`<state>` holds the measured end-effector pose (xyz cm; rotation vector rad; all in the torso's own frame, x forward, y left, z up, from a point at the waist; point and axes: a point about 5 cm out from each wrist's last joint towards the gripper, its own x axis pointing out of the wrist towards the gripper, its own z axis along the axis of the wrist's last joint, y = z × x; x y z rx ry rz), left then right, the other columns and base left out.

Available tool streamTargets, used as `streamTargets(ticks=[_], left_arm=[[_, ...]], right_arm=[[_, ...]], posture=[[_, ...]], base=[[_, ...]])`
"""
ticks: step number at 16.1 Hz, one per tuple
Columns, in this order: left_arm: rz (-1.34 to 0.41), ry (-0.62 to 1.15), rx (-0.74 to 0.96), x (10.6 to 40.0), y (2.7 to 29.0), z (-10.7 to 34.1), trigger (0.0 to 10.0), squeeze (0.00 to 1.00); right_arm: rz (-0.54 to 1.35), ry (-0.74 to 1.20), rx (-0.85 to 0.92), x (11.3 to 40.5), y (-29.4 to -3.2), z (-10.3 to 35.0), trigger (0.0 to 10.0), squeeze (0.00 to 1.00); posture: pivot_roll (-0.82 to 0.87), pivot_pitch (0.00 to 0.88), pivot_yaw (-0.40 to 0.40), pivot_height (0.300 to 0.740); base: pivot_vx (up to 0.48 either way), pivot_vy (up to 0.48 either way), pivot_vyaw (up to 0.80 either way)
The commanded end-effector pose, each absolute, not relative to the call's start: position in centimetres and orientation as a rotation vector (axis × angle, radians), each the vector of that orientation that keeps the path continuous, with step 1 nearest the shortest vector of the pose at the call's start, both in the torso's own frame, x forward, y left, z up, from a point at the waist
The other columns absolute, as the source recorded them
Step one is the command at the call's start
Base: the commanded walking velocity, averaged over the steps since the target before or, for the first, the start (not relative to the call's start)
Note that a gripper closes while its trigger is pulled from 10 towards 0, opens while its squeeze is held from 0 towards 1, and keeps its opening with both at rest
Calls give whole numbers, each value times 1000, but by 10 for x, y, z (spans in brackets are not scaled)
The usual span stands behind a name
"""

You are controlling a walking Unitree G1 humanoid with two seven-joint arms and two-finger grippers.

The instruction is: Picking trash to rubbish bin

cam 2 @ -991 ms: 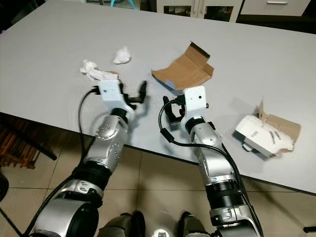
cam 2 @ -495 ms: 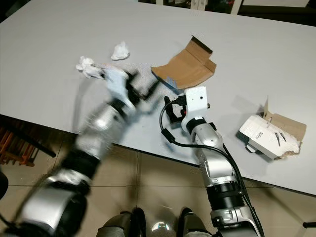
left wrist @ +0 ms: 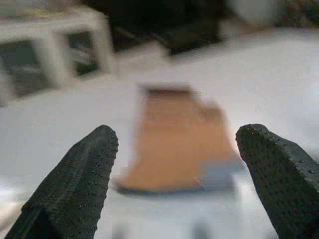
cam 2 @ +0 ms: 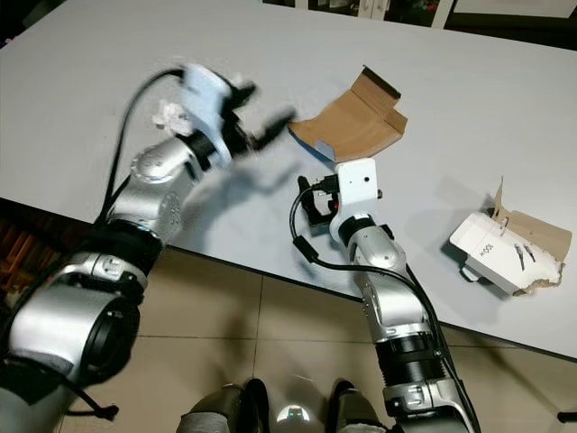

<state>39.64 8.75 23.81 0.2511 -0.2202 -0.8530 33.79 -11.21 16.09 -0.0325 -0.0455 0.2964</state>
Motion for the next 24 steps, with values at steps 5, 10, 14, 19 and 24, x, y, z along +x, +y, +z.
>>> streamTargets(ticks=[5,10,14,19,24], left_arm=[[-947,-51,644,401,99,232,10000,0],[-916,-62,770,407,112,259,10000,0],[-892,-101,751,409,111,277,10000,0],[-821,-132,708,412,96,275,10000,0],[-902,-116,616,406,69,254,10000,0]], right_arm=[[270,-38,-44,329,-119,160,10000,0],[194,-37,-70,319,-139,163,10000,0],[182,-26,-57,309,-136,160,10000,0],[168,-69,-31,301,-137,172,10000,0],[153,-122,-27,294,-136,189,10000,0]], posture=[[-96,237,101,740],[-128,279,144,740],[-141,305,168,740],[-173,333,170,740],[-233,355,176,740]], base=[[0,0,0],[0,0,0],[0,0,0],[0,0,0],[0,0,0]])
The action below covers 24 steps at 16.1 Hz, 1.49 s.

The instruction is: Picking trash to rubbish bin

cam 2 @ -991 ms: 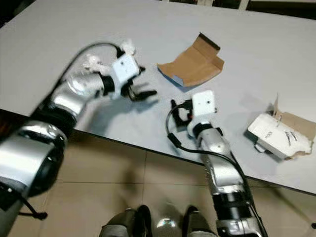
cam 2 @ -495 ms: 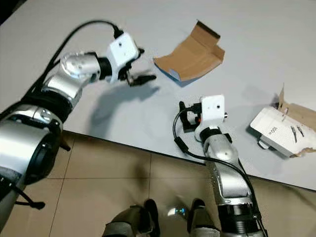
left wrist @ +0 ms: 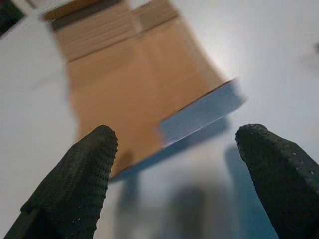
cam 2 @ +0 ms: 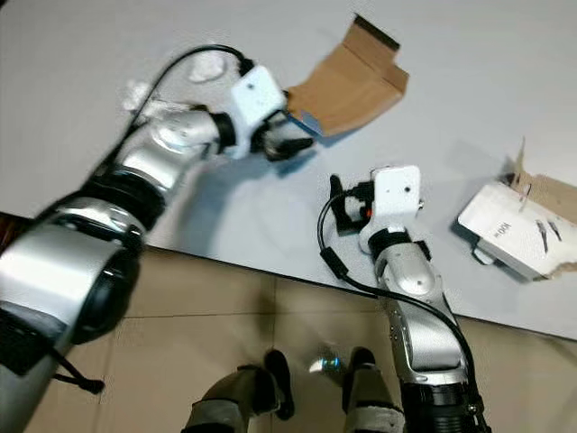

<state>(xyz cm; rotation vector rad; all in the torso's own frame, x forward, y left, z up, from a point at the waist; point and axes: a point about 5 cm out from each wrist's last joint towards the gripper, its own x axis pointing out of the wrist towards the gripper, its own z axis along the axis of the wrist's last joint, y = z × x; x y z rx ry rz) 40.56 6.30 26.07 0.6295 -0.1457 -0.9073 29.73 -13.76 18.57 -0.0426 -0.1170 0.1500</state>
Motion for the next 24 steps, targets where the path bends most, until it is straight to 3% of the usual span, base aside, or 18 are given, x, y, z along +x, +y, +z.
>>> streamTargets(ticks=[1,11,12,24], left_arm=[[-912,-114,616,405,66,252,10000,0],[-844,-77,796,406,64,237,10000,0],[-798,-93,793,408,67,240,0,0],[-748,-125,799,409,76,236,0,0]], right_arm=[[150,-135,-21,293,-136,192,10000,0],[131,-154,-6,281,-135,202,10000,0],[132,-154,-1,281,-135,203,10000,0],[131,-142,2,286,-133,203,10000,0]], posture=[[-239,360,179,740],[-241,401,191,740],[-236,401,189,740],[-219,378,182,740]], base=[[0,0,0],[0,0,0],[0,0,0],[0,0,0]])
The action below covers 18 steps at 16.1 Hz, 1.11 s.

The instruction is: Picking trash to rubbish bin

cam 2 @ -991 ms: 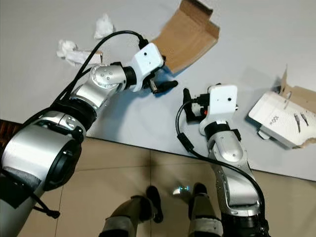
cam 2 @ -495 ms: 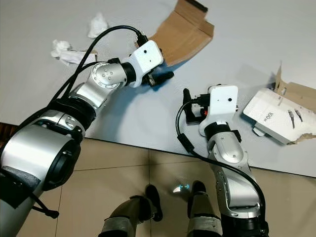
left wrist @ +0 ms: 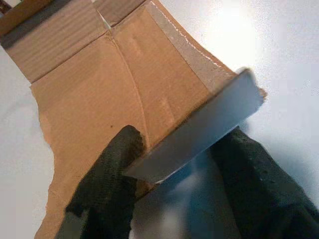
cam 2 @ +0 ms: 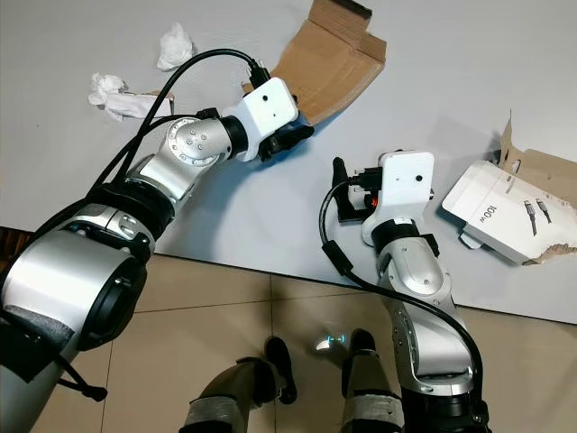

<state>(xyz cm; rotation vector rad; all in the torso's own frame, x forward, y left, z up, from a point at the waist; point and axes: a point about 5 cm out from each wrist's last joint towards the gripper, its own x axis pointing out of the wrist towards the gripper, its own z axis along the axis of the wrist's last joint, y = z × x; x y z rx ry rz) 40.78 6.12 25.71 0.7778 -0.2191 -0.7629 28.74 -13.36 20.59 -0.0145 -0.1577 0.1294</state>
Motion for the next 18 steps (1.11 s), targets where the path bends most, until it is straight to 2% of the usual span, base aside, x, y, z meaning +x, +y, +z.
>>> streamTargets(ticks=[1,15,16,17,18], left_arm=[[-745,-122,802,408,77,232,0,0],[-700,-171,803,408,82,233,0,0],[-676,-207,810,408,82,236,5922,0],[-639,-260,826,408,81,241,10000,0],[-566,-346,862,409,82,250,10000,0]], right_arm=[[132,-141,3,287,-132,203,10000,0],[154,-145,9,293,-127,202,10000,0],[152,-147,9,294,-127,202,10000,0],[150,-149,9,296,-127,202,10000,0],[149,-152,12,298,-127,202,10000,0]], posture=[[-215,375,181,740],[-206,348,180,740],[-202,342,181,740],[-196,334,183,740],[-187,318,183,740]], base=[[0,0,0],[0,0,0],[0,0,0],[0,0,0],[0,0,0]])
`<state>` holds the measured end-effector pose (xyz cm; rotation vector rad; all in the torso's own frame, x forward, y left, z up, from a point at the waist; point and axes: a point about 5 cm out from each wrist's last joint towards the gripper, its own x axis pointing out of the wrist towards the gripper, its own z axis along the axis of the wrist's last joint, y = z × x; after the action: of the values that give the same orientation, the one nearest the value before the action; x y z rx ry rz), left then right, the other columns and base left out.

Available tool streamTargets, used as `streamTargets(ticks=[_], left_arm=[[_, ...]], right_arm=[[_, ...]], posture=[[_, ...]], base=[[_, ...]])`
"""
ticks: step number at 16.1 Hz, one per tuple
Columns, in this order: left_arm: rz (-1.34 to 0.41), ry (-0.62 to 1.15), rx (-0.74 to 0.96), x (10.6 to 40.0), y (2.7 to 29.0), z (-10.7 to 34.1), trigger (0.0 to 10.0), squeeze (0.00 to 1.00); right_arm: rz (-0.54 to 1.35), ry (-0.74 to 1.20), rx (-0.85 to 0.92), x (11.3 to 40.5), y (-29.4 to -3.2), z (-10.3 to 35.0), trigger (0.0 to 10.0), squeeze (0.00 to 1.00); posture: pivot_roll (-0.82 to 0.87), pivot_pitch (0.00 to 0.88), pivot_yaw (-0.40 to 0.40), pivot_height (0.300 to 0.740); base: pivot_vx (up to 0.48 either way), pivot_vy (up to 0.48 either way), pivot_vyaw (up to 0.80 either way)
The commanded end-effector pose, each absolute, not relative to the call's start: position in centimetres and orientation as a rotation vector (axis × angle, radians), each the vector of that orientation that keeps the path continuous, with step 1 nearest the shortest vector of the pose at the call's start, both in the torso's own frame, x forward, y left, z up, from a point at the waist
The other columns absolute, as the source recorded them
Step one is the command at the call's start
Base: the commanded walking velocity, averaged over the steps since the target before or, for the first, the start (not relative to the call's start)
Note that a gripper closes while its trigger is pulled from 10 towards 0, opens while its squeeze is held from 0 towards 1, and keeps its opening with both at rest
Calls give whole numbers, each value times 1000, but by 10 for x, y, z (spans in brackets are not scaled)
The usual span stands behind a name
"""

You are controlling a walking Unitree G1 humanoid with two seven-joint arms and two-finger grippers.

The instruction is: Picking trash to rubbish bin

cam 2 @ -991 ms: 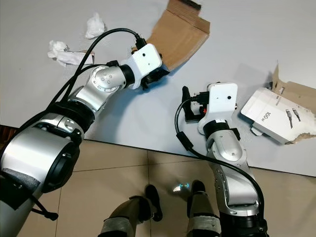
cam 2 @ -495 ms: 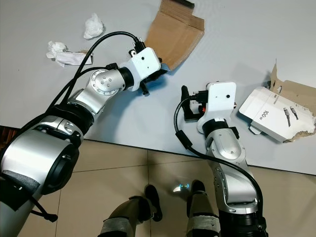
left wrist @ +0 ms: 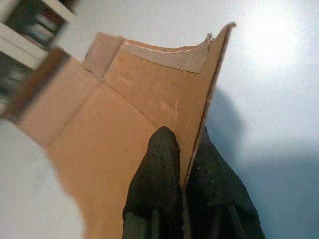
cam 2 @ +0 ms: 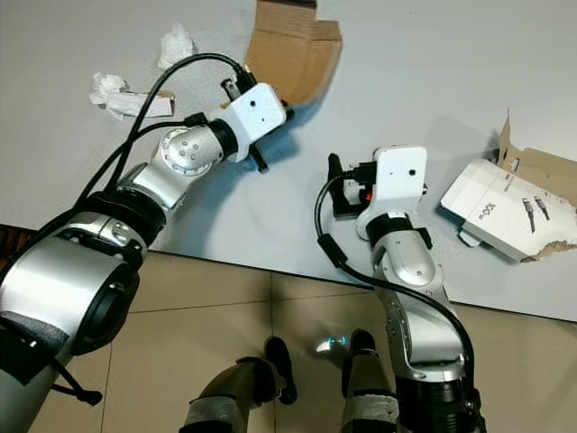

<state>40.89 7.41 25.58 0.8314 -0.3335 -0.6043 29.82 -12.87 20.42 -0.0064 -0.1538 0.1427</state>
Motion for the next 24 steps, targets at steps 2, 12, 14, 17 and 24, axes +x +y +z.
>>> streamTargets(ticks=[2,12,14,17,24], left_arm=[[-465,-462,872,408,85,263,10000,0],[-102,-834,391,374,102,276,10000,0],[-65,-728,316,372,109,249,10000,0],[-17,-674,265,364,118,237,10000,0],[-23,-665,313,353,118,235,10000,0]], right_arm=[[154,-158,19,301,-125,202,10000,0],[113,-300,112,319,-123,220,10000,0],[104,-340,142,321,-124,224,10000,0],[108,-370,163,323,-124,226,10000,0],[109,-392,176,328,-125,226,10000,0]], posture=[[-178,301,185,740],[-120,206,172,740],[-115,192,157,740],[-98,181,142,740],[-78,171,120,740]], base=[[0,0,0],[0,0,0],[0,0,0],[0,0,0],[0,0,0]])
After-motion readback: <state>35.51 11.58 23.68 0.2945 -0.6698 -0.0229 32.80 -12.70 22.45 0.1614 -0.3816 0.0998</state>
